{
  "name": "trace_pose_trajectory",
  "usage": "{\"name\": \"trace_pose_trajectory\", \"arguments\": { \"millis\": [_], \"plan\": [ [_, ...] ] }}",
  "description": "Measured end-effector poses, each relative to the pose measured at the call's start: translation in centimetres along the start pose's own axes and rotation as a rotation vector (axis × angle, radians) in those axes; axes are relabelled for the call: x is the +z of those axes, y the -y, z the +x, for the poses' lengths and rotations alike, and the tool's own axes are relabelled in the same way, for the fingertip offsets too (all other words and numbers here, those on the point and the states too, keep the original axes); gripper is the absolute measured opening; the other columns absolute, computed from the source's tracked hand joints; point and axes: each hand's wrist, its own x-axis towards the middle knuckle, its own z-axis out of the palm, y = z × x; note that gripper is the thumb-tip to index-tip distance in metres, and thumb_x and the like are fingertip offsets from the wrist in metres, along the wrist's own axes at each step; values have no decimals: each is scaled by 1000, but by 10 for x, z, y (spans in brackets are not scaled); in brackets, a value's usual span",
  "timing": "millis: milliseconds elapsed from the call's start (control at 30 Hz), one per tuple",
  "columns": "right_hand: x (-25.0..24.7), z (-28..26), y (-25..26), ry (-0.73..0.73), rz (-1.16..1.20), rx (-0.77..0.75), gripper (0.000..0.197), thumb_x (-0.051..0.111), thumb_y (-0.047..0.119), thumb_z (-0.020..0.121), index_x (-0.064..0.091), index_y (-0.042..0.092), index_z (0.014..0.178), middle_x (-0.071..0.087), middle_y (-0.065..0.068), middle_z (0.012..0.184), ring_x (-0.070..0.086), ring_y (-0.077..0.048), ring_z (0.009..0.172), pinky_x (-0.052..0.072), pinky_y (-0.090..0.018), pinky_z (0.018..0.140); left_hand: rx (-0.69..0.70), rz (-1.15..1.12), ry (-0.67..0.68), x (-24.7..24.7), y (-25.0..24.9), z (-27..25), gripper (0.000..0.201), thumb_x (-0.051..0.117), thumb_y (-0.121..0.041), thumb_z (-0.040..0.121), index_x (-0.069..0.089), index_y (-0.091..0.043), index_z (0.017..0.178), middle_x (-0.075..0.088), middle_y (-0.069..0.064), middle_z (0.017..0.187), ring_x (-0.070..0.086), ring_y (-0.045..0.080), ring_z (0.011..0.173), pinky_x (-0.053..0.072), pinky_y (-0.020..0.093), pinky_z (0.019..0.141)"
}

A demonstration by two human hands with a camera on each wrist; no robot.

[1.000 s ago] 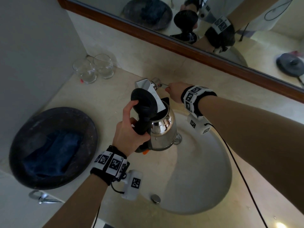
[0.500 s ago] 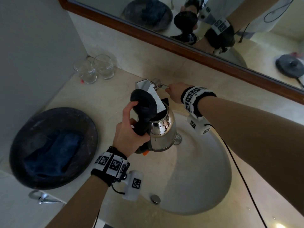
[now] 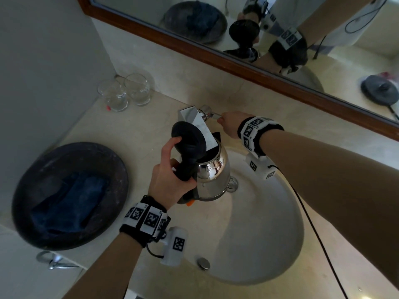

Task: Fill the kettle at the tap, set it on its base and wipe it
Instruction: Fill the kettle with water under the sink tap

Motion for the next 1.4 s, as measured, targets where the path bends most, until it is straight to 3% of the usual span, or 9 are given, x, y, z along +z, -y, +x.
{"name": "trace_pose_trajectory", "arguments": {
  "millis": [267, 400, 567, 867, 933, 1067, 1233, 1400],
  "plan": [
    [1, 3, -1, -9, 38, 20, 31, 34, 26, 102, 54, 7, 117, 63, -16, 113, 62, -32, 99, 39, -30, 71, -15, -28, 6, 1, 1, -2, 98, 85, -13, 64, 25, -50, 133, 68, 3, 71, 67, 14, 62, 60, 39, 66],
    [2, 2, -1, -15, 35, 23, 32, 33, 27, 103, 54, 7, 117, 63, -15, 112, 56, -28, 85, 39, -30, 70, -21, -30, 7, 1, 3, -2, 98, 84, -13, 64, 25, -50, 133, 67, 2, 70, 67, 14, 60, 60, 38, 65],
    [2, 2, 0, -12, 29, 25, 32, 33, 27, 102, 54, 7, 116, 64, -15, 111, 53, -26, 82, 38, -30, 68, -15, -22, 6, 3, 5, -2, 98, 84, -14, 65, 25, -48, 135, 67, 2, 69, 67, 14, 59, 60, 38, 64],
    [1, 0, 0, -10, -27, -1, 30, 34, 20, 102, 52, 6, 122, 61, -14, 117, 61, -31, 103, 39, -29, 69, -21, -32, 6, 6, 5, -2, 97, 85, -14, 65, 26, -47, 134, 68, 2, 68, 67, 15, 60, 60, 39, 64],
    [0, -1, 0, -9, -36, -3, 30, 34, 21, 102, 52, 6, 121, 62, -14, 116, 62, -31, 102, 39, -30, 69, -27, -48, 3, 6, 6, -2, 97, 85, -13, 64, 27, -47, 134, 68, 2, 70, 68, 15, 62, 60, 40, 64],
    [0, 1, 1, -3, -38, 1, 30, 34, 21, 102, 54, 6, 119, 64, -15, 113, 56, -27, 85, 40, -29, 68, -19, -39, -5, 6, 6, -1, 98, 85, -14, 64, 27, -46, 136, 68, 1, 71, 68, 14, 63, 60, 38, 63],
    [0, 1, 0, -17, -39, -7, 30, 34, 20, 102, 54, 5, 120, 63, -15, 114, 62, -31, 99, 40, -29, 69, -22, -49, -12, 8, 5, 0, 98, 85, -13, 64, 27, -46, 135, 67, 0, 70, 68, 14, 61, 60, 33, 63],
    [2, 1, -1, -23, -3, 16, 31, 34, 26, 102, 55, 8, 117, 64, -14, 110, 60, -28, 89, 39, -30, 68, -32, -57, -7, 8, 4, -1, 95, 85, -15, 66, 27, -47, 134, 67, 0, 69, 67, 13, 58, 58, 30, 60]
  ]
}}
